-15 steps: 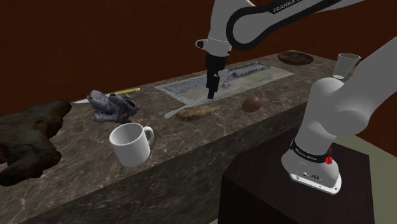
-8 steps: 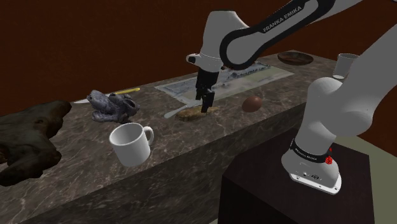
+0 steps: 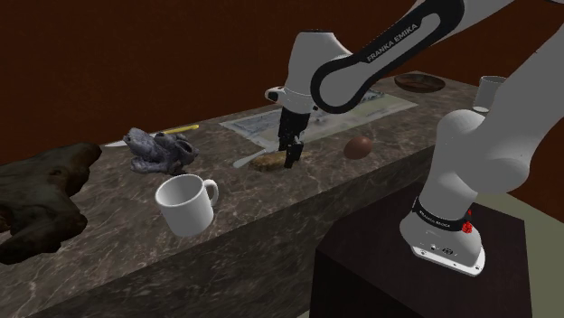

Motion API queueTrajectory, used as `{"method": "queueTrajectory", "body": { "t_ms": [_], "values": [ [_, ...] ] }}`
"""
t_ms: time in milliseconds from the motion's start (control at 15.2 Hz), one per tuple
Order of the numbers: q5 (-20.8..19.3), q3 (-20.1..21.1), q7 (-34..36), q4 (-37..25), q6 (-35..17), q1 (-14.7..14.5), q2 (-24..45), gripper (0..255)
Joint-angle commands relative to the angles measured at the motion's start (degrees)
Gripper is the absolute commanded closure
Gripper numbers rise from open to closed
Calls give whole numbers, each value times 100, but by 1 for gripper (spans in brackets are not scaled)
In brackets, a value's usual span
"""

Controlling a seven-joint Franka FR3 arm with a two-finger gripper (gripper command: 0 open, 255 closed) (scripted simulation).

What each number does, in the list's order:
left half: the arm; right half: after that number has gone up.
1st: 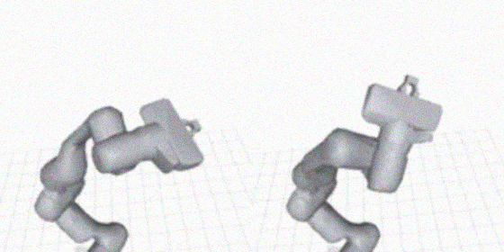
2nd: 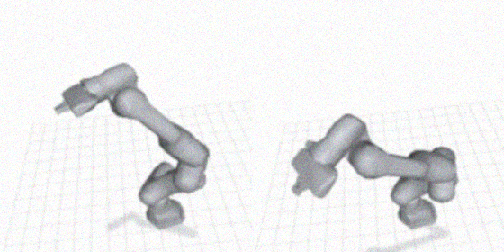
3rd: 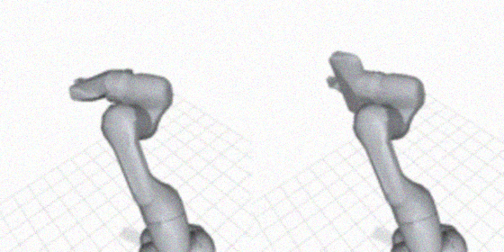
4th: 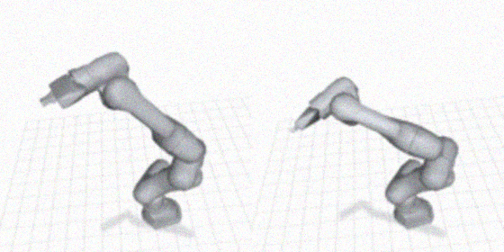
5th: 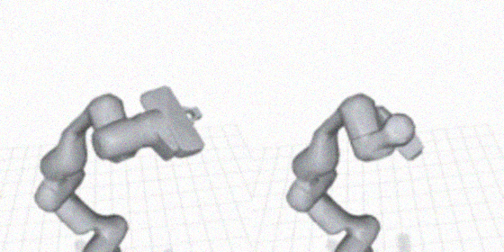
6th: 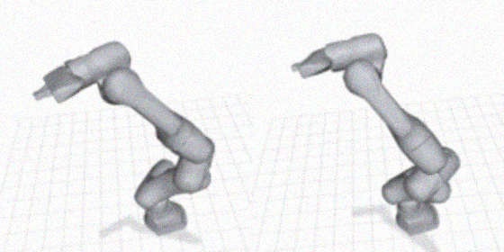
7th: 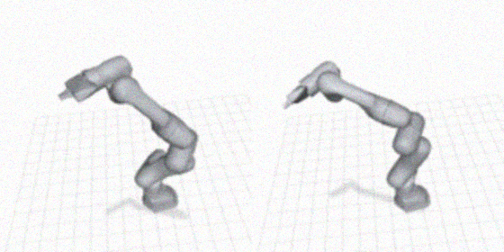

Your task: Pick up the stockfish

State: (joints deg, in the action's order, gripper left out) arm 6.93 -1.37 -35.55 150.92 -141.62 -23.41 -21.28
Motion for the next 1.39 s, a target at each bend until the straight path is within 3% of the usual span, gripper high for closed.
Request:
{"method": "queueTrajectory", "body": {
  "t_ms": [0, 462, 1320],
  "values": [
    [2, 1, -1, 7, -9, -1, 8, 255],
    [1, -7, -11, 8, -3, 2, 2, 255],
    [-122, 21, 135, -621, 1145, 62, -522, 255]
  ]
}}
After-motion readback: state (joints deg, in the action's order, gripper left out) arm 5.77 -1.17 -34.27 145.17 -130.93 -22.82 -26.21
